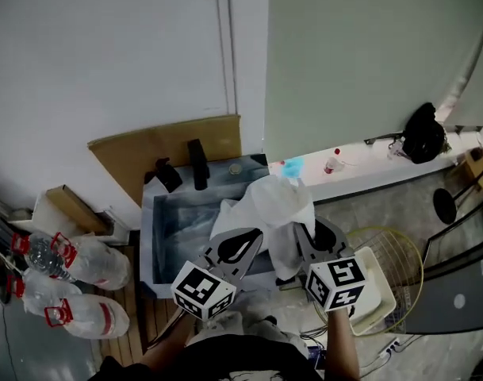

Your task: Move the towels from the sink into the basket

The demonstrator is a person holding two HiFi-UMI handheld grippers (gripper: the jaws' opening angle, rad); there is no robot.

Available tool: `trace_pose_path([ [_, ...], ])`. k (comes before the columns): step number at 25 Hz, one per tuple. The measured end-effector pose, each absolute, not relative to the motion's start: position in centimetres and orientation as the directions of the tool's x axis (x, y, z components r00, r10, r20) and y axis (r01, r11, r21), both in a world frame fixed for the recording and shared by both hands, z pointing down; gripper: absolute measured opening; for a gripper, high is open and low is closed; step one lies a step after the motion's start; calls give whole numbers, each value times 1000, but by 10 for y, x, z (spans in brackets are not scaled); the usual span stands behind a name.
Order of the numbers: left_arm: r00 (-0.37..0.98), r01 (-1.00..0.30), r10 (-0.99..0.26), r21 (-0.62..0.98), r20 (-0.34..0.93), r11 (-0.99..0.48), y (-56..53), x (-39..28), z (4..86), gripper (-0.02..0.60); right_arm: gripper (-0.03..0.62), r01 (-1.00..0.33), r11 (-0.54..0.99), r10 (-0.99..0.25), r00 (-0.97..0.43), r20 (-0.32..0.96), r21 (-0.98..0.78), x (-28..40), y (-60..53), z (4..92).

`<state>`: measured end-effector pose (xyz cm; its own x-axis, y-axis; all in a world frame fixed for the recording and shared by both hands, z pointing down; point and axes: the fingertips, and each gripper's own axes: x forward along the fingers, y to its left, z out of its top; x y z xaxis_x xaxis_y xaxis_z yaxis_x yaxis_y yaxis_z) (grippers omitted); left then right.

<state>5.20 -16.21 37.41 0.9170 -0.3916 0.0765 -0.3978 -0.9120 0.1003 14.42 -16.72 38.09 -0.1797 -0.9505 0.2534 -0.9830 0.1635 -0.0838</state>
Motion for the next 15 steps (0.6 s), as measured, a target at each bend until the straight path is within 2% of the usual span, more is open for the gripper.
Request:
trace_pose_path([
  [7,978,-202,-194,111,83,-973,-114,165,384,8,83,-997,-56,-963,39,267,-55,262,-96,382],
  [15,996,-23,-11,127,92,-992,-53,259,393,8,83,-945,-322,-902,290,320,-49,390,-1,418],
])
